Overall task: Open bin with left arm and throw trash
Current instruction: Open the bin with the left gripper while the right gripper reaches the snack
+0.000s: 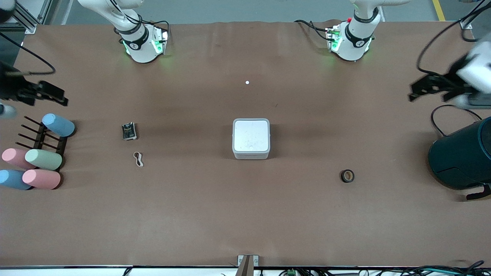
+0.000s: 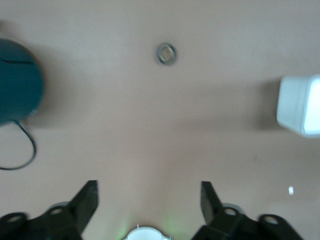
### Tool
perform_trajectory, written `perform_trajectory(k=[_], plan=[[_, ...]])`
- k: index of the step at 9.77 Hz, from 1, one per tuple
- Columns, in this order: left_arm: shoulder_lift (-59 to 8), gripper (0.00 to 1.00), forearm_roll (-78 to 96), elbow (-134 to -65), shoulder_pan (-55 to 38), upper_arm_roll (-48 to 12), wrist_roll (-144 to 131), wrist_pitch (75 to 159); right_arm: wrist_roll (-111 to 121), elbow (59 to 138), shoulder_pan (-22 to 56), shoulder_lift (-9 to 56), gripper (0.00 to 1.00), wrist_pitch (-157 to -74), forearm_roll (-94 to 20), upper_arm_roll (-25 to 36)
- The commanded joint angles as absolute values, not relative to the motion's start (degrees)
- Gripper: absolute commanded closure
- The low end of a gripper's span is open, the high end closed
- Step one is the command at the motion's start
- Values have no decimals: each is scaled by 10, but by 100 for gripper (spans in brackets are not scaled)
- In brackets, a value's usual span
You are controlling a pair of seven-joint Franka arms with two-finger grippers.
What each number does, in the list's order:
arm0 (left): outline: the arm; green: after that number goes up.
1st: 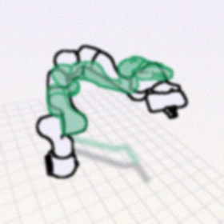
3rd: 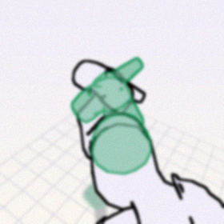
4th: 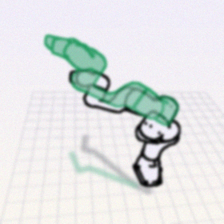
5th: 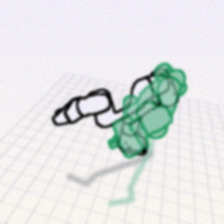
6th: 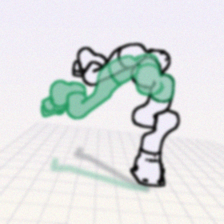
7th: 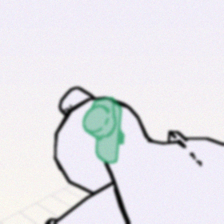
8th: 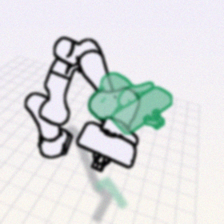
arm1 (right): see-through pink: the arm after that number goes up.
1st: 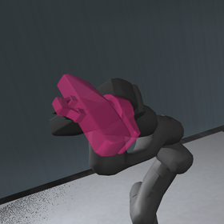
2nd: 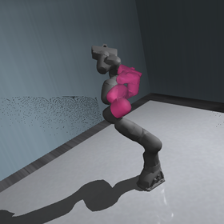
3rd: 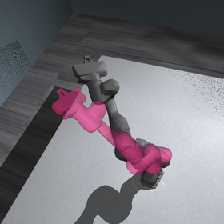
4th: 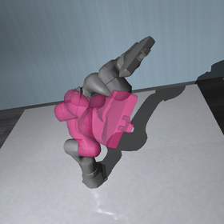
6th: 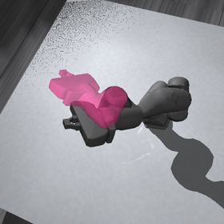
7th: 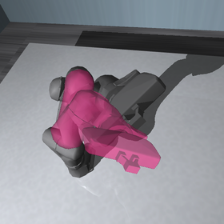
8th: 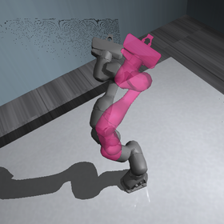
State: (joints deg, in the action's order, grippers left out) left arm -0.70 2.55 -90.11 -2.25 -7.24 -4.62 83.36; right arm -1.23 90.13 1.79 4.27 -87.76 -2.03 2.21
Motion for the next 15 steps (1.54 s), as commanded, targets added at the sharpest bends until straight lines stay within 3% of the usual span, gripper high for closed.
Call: perform_trajectory(k=[1, 2, 4, 6, 13, 15], plan=[[-83, 92, 64, -887, -57, -116, -89, 857, -12, 1031, 30, 40, 0, -986, -33, 22], [-121, 100, 82, -888, -88, -139, -124, 941, -10, 1097, 40, 40, 0, -1055, -33, 22], [-228, 100, 79, -878, -177, -145, -264, 1119, 24, 1253, 59, 38, 0, -1219, -28, 23], [-313, 100, 76, -838, -241, -141, -333, 1209, 93, 1345, 52, 37, 0, -1338, -27, 24], [-431, 99, 0, -828, -293, -140, -466, 1329, 129, 1384, 33, 147, 0, -1454, 21, 25], [-420, 100, 1, -830, -288, -140, -482, 1319, 129, 1384, 33, 164, 1, -1460, 25, 25]])
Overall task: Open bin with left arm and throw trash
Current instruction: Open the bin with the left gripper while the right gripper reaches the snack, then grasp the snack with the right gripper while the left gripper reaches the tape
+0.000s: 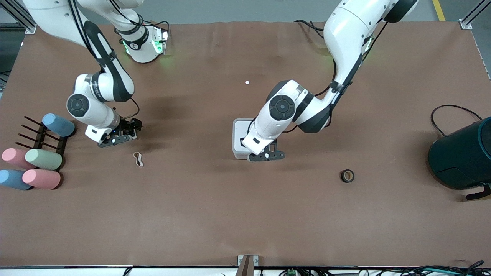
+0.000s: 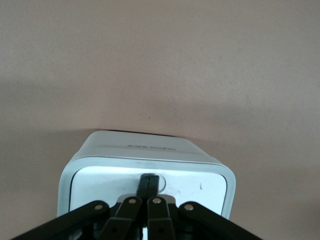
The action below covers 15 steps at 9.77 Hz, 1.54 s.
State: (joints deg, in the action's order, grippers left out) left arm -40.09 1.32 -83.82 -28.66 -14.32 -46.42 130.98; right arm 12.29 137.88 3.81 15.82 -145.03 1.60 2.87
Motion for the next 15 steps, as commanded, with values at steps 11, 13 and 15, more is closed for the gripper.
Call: perform_trajectory(k=[11, 13, 15], plan=[[-399, 0, -123, -867, -15, -137, -9, 1200, -196, 1016, 170, 82, 100, -1036, -111, 9], [-401, 0, -135, -931, 9, -139, -4, 1304, -381, 894, 253, 153, 100, -1056, -136, 10], [-414, 0, -134, -961, 11, -138, -5, 1362, -498, 832, 330, 225, 100, -1124, -130, 10]])
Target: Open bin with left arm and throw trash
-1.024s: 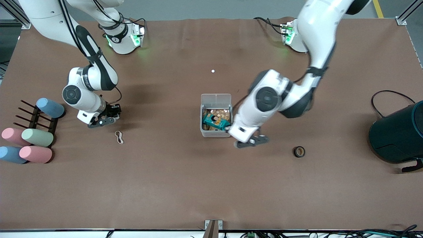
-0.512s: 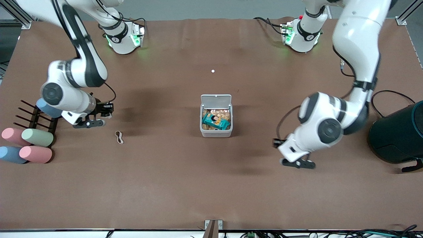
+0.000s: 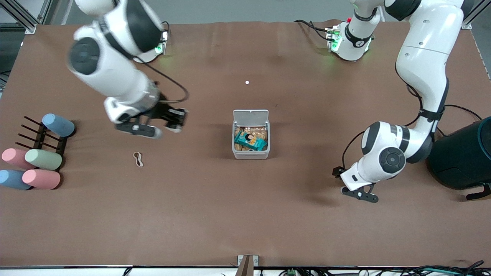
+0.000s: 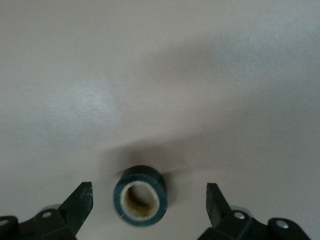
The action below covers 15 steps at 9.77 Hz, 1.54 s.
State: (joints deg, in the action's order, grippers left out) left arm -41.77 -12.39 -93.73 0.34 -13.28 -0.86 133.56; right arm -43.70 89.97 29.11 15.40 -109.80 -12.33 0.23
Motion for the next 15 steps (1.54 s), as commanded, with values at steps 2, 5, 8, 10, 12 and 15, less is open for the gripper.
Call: perform_trajectory(k=[2, 5, 8, 10, 12, 15], plan=[[-415, 1, -135, -976, 19, -139, -5, 1364, -546, 788, 393, 307, 100, -1190, -109, 12], [-411, 59, -134, -985, 27, -140, -2, 1367, -565, 751, 430, 364, 100, -1191, -86, 13], [-407, 100, -129, -977, 24, -145, -12, 1366, -562, 757, 439, 381, 99, -1187, -68, 12], [-390, 100, -127, -951, 16, -182, -76, 1315, -562, 785, 446, 384, 98, -1188, -62, 12], [-382, 100, -128, -913, 16, -250, -189, 1253, -562, 788, 446, 392, 94, -1187, -58, 12], [-371, 100, -136, -911, 2, -315, -323, 1246, -563, 787, 446, 401, 15, -1189, -58, 12]])
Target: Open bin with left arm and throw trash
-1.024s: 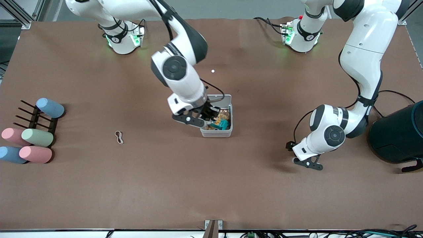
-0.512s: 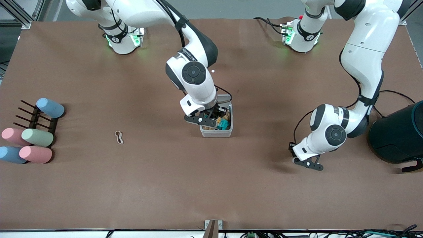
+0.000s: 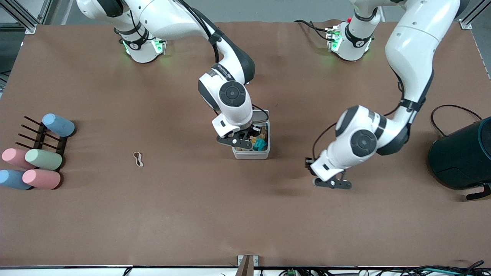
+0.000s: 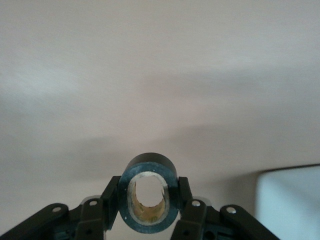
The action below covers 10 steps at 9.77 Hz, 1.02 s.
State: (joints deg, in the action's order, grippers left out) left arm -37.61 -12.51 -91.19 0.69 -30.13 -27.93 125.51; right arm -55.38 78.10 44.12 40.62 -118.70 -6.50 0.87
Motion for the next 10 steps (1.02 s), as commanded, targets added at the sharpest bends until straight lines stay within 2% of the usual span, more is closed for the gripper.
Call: perform_trajectory(k=[1, 3, 6, 8, 10], plan=[[-365, 100, -137, -911, -20, -315, -356, 1246, -563, 786, 444, 398, 5, -1187, -59, 12], [-363, 100, -136, -896, -67, -316, -415, 1246, -561, 783, 434, 392, 3, -1169, -63, 12], [-363, 100, -137, -885, -110, -316, -485, 1245, -543, 793, 364, 303, 2, -1053, -79, 11], [-366, 97, -137, -886, -124, -315, -505, 1246, -441, 906, 290, 225, 2, -1063, -80, 11], [-371, 81, -138, -886, -138, -311, -521, 1246, -281, 1058, 196, 150, 2, -1122, -80, 11]])
